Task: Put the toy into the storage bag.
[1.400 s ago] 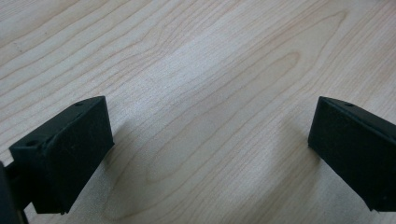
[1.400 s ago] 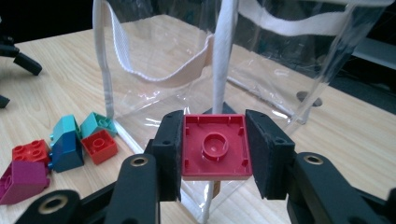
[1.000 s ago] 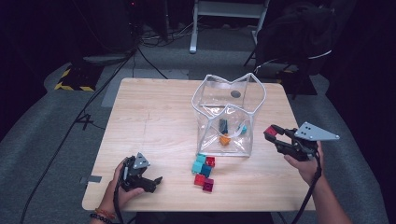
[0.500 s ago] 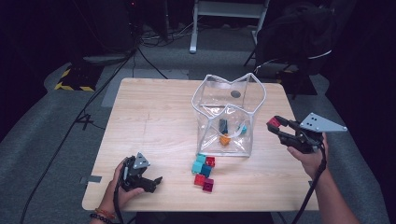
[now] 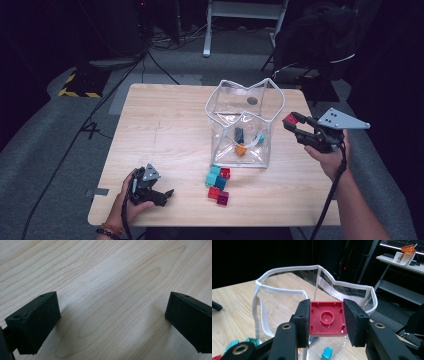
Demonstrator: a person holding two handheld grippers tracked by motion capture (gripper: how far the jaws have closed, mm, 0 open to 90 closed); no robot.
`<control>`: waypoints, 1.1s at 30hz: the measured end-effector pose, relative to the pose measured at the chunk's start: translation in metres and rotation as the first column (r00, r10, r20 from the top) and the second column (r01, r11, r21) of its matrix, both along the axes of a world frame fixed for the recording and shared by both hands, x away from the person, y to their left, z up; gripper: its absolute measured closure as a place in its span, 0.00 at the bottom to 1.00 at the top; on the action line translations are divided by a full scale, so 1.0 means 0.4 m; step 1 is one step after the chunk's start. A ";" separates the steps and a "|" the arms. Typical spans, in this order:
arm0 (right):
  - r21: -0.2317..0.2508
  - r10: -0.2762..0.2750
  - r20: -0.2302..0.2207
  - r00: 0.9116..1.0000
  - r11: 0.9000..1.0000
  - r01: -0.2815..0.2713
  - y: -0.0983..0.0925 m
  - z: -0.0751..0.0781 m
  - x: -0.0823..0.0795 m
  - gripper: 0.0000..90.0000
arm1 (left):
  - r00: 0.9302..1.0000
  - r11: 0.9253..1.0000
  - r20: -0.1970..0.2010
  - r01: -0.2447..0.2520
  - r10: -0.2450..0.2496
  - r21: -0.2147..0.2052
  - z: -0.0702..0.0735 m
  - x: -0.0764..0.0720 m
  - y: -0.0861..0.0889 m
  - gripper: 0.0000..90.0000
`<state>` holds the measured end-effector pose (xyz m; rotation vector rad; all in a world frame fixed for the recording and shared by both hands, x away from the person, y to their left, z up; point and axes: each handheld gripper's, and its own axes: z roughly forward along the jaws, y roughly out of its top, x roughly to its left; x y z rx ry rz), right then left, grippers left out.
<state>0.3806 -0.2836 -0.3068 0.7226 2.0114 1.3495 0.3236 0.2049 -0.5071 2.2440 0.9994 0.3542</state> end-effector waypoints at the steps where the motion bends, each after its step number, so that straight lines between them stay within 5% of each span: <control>1: 0.000 -0.001 0.002 1.000 1.000 0.001 0.003 0.004 0.002 0.66 | 1.000 1.000 0.000 -0.001 0.001 0.000 0.000 0.000 0.000 0.00; 33: -0.020 -0.020 -0.024 1.000 1.000 0.019 0.107 0.040 0.129 0.66 | 1.000 1.000 0.000 0.000 0.000 0.001 0.000 0.000 0.000 0.00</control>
